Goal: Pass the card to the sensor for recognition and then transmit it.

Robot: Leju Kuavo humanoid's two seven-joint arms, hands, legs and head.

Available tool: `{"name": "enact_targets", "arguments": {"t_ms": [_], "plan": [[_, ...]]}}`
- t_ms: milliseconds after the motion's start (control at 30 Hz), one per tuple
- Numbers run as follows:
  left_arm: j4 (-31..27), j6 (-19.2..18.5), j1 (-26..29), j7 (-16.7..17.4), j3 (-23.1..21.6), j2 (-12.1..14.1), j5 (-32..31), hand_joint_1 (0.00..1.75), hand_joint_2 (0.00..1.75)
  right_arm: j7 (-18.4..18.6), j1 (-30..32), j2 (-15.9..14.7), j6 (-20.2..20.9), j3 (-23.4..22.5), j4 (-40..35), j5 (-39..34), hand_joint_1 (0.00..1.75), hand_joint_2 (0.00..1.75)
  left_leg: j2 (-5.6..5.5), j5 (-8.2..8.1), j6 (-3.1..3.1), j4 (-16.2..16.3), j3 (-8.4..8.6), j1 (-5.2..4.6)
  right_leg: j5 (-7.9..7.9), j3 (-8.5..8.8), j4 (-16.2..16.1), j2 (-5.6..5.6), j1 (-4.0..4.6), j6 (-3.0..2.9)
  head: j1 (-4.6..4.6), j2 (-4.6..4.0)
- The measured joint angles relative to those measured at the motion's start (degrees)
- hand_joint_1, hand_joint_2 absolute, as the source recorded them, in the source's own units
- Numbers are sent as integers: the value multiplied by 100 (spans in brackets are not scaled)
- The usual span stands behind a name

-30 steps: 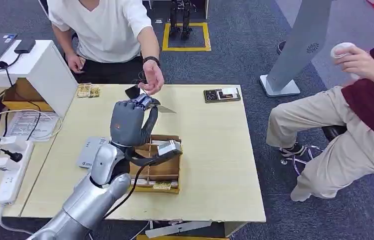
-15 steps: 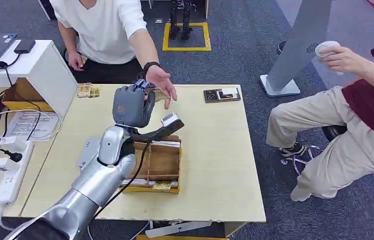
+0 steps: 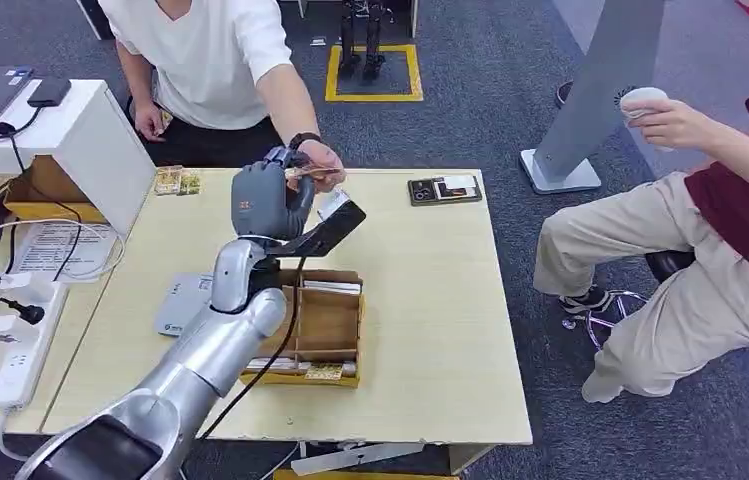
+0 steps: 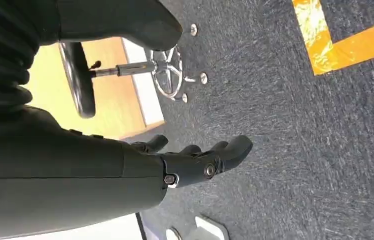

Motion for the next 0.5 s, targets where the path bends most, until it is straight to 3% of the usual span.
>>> {"name": "enact_targets", "arguments": {"t_ms": [500], "plan": [[280,79,16,-44,0,-35,-61,0,175,22,2,0,-37,11,0,9,0,175,0,0,0,0,-1,0,0,1,0,0,0,0,0,0]]}}
